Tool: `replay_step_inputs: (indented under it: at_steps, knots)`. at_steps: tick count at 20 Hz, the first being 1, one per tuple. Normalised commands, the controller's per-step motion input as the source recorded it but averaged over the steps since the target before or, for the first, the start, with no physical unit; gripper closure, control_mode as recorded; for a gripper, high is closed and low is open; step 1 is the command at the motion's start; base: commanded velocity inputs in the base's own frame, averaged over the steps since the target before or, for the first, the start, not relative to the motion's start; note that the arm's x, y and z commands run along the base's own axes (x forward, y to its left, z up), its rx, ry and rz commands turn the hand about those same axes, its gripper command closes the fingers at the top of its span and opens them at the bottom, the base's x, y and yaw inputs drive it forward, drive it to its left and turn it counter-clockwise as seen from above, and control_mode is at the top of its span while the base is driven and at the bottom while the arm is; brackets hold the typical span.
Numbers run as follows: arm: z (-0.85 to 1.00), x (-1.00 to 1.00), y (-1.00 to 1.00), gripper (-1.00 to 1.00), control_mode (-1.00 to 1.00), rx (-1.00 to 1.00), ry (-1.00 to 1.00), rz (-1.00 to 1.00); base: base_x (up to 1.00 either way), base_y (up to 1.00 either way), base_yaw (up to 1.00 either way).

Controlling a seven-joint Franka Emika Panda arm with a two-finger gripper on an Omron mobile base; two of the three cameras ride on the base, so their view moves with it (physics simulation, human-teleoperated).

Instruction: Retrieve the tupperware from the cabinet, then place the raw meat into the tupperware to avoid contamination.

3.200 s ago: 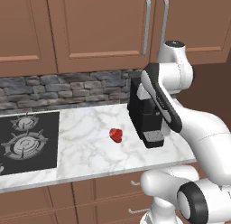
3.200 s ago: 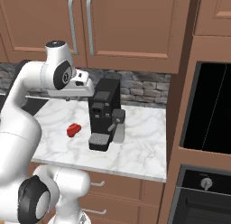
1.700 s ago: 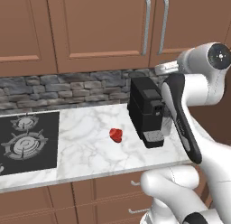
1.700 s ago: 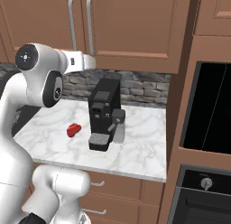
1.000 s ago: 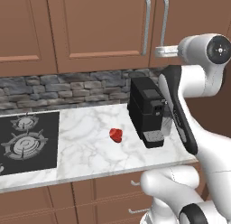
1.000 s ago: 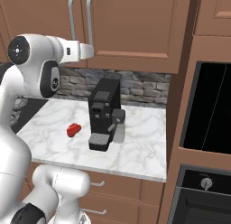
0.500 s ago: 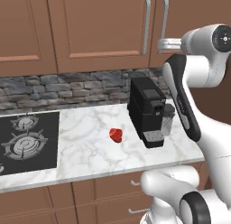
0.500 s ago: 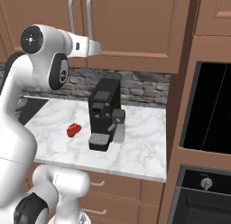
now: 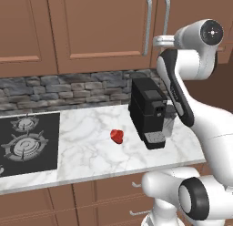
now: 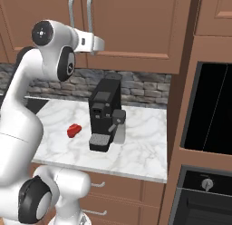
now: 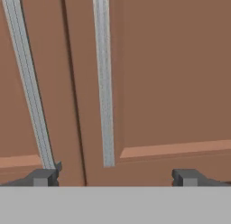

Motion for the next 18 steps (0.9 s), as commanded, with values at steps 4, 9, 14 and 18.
replay_step_inputs:
  at_steps: [4,9,14,18]
  knots:
    - [-0.13,0.3,0.12,-1.0,-1.0,0.0,0.12,0.0,0.0,0.0,0.0]
    - [-0.17,0.4,0.08,-1.0,-1.0,0.0,0.14,0.01,0.0,0.0,0.0]
    - [-0.08,0.4,0.0,-1.0,-1.0,0.0,0.06,0.03,0.0,0.0,0.0]
    - [-0.06,0.3,-0.04,-1.0,-1.0,0.0,0.0,0.01,0.0,0.0,0.0]
